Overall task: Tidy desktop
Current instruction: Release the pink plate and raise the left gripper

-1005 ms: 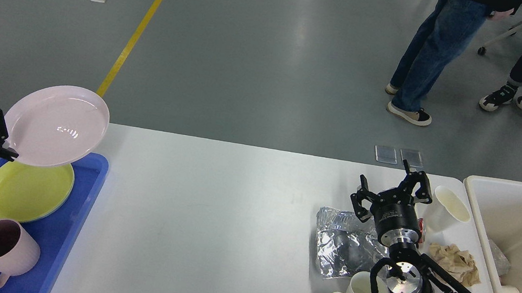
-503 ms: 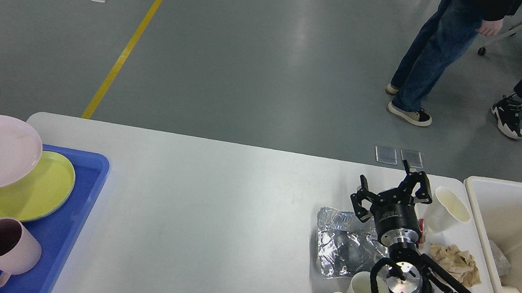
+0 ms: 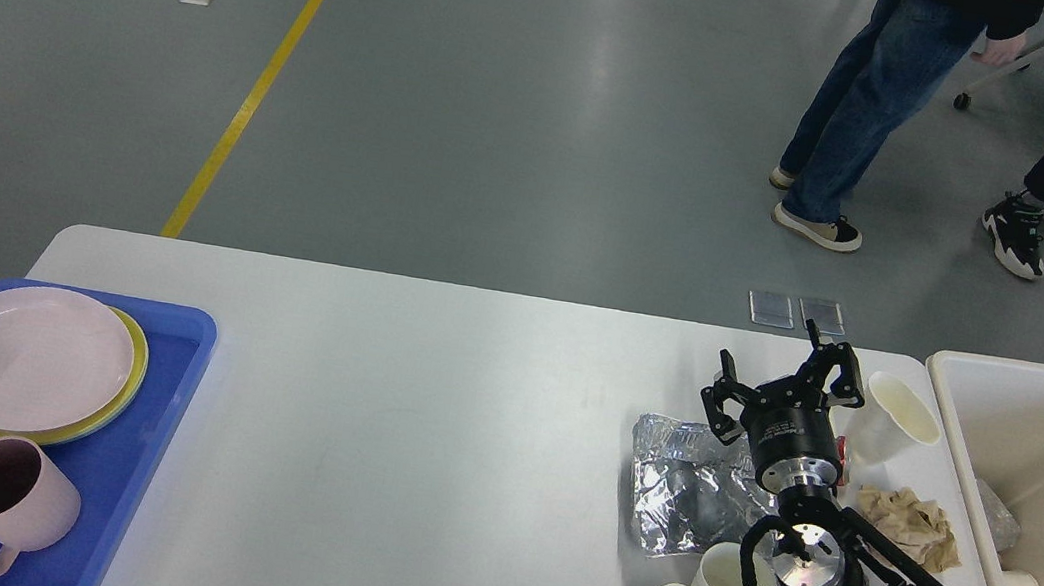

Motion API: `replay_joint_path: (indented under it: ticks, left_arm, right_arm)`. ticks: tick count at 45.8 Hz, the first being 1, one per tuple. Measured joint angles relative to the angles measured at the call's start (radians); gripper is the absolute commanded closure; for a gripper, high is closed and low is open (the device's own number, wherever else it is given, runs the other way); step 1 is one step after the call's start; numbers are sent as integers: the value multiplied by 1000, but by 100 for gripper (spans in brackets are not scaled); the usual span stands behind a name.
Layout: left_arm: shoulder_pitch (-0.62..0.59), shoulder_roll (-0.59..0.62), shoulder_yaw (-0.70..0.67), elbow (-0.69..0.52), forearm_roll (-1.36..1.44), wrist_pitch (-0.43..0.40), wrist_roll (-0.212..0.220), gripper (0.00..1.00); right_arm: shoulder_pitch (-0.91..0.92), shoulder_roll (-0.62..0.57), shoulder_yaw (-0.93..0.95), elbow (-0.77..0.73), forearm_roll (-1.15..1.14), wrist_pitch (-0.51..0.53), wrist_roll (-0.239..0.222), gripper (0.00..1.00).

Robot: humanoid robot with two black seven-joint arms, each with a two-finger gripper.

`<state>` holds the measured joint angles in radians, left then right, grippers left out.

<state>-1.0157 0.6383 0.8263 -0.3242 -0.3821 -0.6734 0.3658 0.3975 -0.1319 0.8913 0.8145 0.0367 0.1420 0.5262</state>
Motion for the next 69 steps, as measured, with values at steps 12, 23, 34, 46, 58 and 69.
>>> replay_joint_path:
  ticks: [12, 23, 34, 46, 58, 69]
  left_arm:
    - [3, -18, -25, 0, 0, 16, 1, 100]
    - [3, -28, -38, 0, -1, 18, 0, 94]
    - [3, -27, -38, 0, 1, 27, 1, 27]
    - [3, -25, -38, 0, 2, 90, 2, 9]
    - [-31, -19, -37, -6, 2, 82, 11, 4]
    - [-196, 15, -85, -8, 2, 74, 2, 4]
  right_arm:
    - [0, 0, 0, 0, 0, 1, 0, 0]
    - [0, 0, 0, 0, 0, 0, 0, 0]
    - [0, 0, 0, 0, 0, 0, 0, 0]
    - [0, 0, 0, 0, 0, 0, 0, 0]
    - [1, 0, 0, 0, 0, 0, 0, 0]
    - [1, 1, 0, 0, 0, 0, 0, 0]
